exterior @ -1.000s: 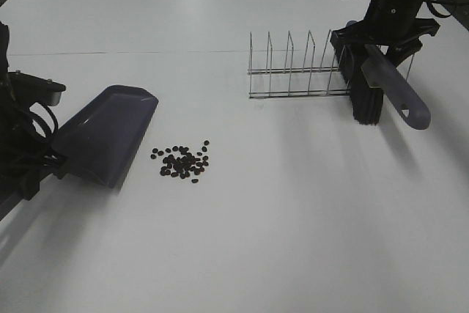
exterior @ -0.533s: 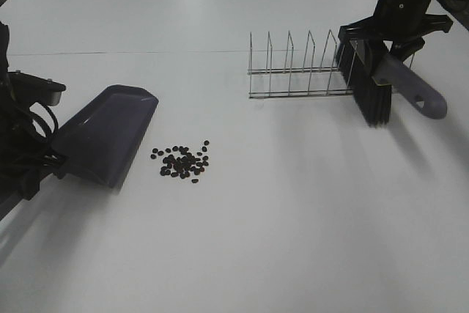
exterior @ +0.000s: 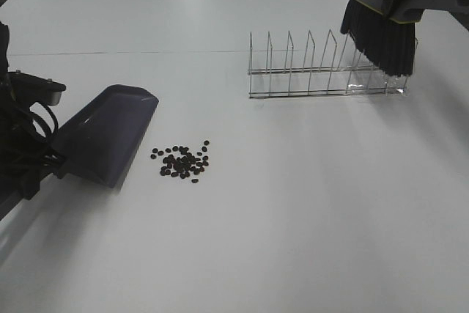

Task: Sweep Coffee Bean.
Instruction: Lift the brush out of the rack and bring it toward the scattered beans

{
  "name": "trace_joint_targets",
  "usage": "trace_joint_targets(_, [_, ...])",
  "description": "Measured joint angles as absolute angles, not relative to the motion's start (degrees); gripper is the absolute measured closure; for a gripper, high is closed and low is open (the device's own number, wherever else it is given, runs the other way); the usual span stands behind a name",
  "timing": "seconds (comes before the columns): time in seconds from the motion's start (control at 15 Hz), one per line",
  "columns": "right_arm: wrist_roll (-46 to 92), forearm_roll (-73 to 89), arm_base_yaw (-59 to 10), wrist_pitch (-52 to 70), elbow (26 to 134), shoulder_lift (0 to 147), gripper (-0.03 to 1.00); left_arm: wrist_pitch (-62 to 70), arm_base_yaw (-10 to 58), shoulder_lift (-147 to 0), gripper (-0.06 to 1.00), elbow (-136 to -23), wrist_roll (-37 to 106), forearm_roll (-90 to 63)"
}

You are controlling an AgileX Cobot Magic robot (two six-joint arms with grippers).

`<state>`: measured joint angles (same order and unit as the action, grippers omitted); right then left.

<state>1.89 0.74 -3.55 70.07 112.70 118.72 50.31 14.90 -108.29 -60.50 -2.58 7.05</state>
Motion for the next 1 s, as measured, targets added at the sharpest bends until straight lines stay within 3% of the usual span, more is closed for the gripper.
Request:
trace_joint_targets(0.4, [1.89,1.03,-3.61,68.53,99.98,107.77,0.66,49.9,14.9,-108.29,0.61,-60.5,-2.58,8.31])
trace_joint_targets(0.67, [2.01,5.56,-4.47,60.5,83.71,96.03,0.66,50.36,14.9,-108.29,0.61,-60.56,-2.58,11.57])
trace_joint_targets(0.8, [1.66,5.16,-9.34,52.2,71.73,92.42,0.66,50.65,14.9,-108.29,0.61,-61.36,-2.58,12.32])
trace_joint_targets(1.0, [-4.07,1.78,-17.42,45.72,64.69,93.56,0.66,52.08,15.18,-108.29,0.61,-61.36,-2.58,14.15])
